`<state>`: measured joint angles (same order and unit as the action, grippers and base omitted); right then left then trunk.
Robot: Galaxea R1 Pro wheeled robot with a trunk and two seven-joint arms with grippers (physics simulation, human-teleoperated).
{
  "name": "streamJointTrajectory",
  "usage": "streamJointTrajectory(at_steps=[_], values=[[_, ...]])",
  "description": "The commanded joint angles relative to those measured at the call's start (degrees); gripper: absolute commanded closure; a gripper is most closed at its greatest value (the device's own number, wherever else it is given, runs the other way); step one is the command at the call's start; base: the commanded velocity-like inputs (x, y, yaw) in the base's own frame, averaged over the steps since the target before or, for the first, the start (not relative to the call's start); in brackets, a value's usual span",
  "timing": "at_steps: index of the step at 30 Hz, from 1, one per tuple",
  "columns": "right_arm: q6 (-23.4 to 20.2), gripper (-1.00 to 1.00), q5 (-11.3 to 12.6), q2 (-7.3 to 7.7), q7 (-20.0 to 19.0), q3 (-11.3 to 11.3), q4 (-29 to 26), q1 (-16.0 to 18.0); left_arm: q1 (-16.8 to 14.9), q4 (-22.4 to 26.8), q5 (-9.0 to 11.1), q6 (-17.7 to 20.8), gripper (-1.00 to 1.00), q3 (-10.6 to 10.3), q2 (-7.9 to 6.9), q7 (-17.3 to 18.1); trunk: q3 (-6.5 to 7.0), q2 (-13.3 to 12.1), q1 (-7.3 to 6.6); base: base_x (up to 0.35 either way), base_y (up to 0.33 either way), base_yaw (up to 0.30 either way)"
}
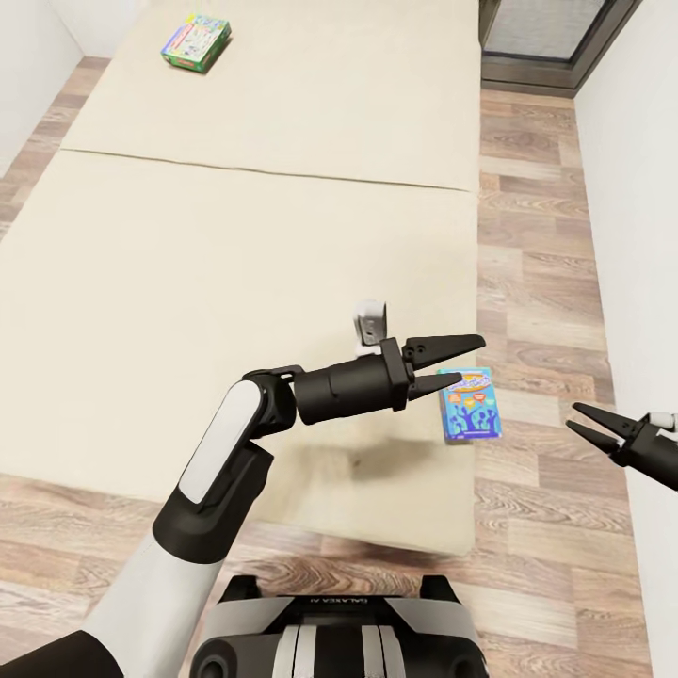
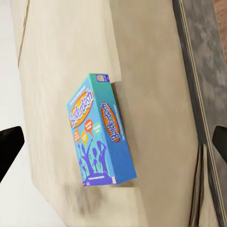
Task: Put all the toys in the child's room - the three board games (two on the bed and one on the table), the two jigsaw puzzles on the table, and the tennis ball on the table - inside the toy box on the table in the child's room.
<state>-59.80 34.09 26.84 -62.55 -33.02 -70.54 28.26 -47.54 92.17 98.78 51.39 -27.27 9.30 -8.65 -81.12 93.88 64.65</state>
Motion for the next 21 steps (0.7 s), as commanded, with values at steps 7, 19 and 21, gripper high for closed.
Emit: streamJointTrajectory(at_steps=[7,19,21], values=[[-0.2,-1.0,-0.2,-0.16,-0.3,1.1,0.0,0.0,-0.1,0.0,0.6,0.0,-1.0,-0.1,0.02,-0.6,-0.63,2.8,1.54,0.0,0.0,0.0],[-0.2,-1.0,-0.1,-0.12,-0.3,3.5,0.0,0.0,-0.1,0.0,0.6,-0.1,-1.0,-0.1,-0.05,-0.6,-0.41,4.8,2.64,0.0,0.0,0.0],[-0.2,-1.0,-0.1,-0.12,-0.3,3.6,0.0,0.0,-0.1,0.0,0.6,-0.1,-1.0,-0.1,-0.07,-0.6,-0.22,4.8,2.64,0.0,0.0,0.0]])
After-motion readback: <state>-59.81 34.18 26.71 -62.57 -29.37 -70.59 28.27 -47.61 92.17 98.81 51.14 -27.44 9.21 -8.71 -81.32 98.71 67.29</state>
